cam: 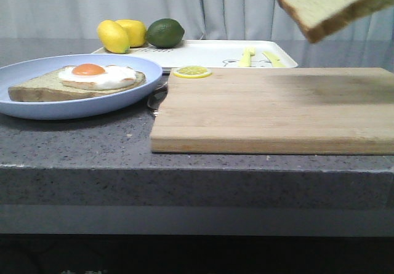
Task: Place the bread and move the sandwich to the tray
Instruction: 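Lift the bread slice and carry it over the egg on the plate, then lower the bread onto the egg, open the right gripper and withdraw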
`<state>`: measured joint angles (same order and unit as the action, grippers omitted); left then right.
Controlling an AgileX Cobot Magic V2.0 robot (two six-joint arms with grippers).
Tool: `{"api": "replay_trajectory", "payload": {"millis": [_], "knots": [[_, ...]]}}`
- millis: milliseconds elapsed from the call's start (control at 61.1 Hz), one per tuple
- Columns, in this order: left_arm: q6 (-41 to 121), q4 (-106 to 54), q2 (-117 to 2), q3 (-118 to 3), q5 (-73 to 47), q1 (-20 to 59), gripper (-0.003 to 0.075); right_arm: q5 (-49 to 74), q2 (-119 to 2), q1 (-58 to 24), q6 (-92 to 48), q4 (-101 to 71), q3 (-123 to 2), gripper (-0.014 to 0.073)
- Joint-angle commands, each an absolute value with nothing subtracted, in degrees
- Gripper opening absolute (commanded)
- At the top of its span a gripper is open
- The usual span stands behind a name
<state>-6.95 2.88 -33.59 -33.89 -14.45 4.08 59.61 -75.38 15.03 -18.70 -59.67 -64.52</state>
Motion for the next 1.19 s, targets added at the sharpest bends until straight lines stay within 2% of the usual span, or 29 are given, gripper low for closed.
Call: {"api": "replay_trajectory", "payload": {"millis": [0, 327, 572, 752, 932, 1047, 1177], "knots": [[-7.1, 2.9, -34.0, -36.1, -10.0, 4.1, 0.0691, 57.8, -73.8, 11.2, -19.6, -70.3, -66.1, -0.0059], [-7.1, 2.9, -34.0, -36.1, -10.0, 4.1, 0.0691, 33.0, -76.3, -14.2, -19.6, -82.7, -66.1, -0.0059], [-7.1, 2.9, -34.0, -36.1, -10.0, 4.1, 0.0691, 21.4, -87.6, -29.5, -24.2, -92.5, -70.6, -0.0059], [-7.1, 2.9, -34.0, -36.1, -10.0, 4.1, 0.0691, 23.0, -97.4, -31.5, -24.5, -96.7, -77.0, -0.0059], [-7.1, 2.9, -34.0, -36.1, -10.0, 4.1, 0.0691, 23.3, -102.2, -31.5, -24.5, -96.9, -77.9, -0.0051], [-7.1, 2.9, -34.0, -36.1, -10.0, 4.1, 0.0691, 24.1, -104.4, -31.5, -24.5, -96.5, -77.9, 0.0038], [-7.1, 2.9, -34.0, -36.1, -10.0, 4.1, 0.0691, 26.3, -105.1, -31.5, -24.5, -94.9, -77.9, 0.0185]]}}
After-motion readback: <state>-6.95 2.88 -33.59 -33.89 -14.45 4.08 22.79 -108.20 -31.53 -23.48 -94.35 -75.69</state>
